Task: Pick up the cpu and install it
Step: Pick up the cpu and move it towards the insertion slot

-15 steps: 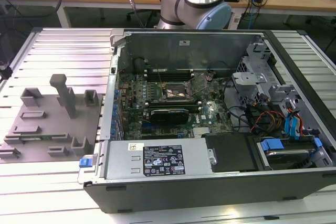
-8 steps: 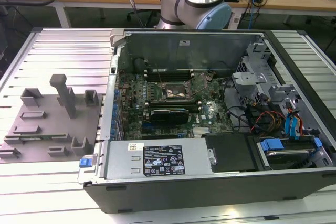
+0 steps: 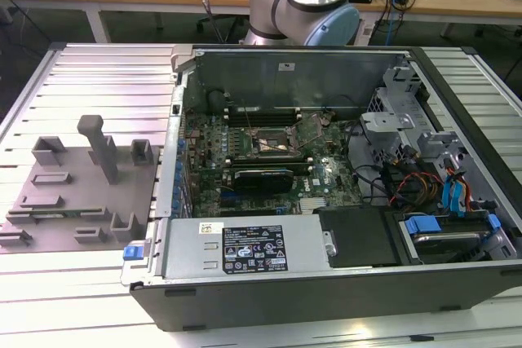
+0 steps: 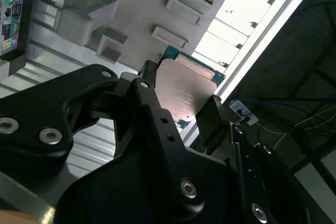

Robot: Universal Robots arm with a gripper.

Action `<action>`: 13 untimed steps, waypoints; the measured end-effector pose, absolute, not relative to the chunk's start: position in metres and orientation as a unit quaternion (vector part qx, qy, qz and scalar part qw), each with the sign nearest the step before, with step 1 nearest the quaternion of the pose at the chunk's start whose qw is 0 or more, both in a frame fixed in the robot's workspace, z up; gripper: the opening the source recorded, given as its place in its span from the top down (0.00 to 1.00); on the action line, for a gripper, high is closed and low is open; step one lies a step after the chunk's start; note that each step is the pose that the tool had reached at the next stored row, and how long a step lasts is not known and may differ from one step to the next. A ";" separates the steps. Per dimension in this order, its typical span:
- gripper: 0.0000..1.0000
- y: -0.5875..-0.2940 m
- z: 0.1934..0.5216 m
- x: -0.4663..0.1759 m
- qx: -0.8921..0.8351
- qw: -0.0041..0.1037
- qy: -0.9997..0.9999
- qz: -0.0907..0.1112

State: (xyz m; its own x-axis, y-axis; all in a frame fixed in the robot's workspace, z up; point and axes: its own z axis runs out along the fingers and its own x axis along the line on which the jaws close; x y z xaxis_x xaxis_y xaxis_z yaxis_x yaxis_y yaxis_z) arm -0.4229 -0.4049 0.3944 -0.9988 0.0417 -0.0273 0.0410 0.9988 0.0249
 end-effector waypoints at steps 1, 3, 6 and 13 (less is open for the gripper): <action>0.45 -0.405 0.398 -0.423 0.021 0.014 1.000 0.012; 0.45 -0.405 0.403 -0.423 0.021 0.014 1.000 0.012; 0.45 -0.405 0.408 -0.423 0.021 0.014 1.000 0.012; 0.45 -0.404 0.408 -0.422 0.021 0.014 1.000 0.012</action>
State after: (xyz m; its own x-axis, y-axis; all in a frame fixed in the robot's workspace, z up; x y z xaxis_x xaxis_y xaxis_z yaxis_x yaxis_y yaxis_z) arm -0.4222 -0.4044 0.4079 -0.9987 0.0419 -0.0279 0.0412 0.9988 0.0246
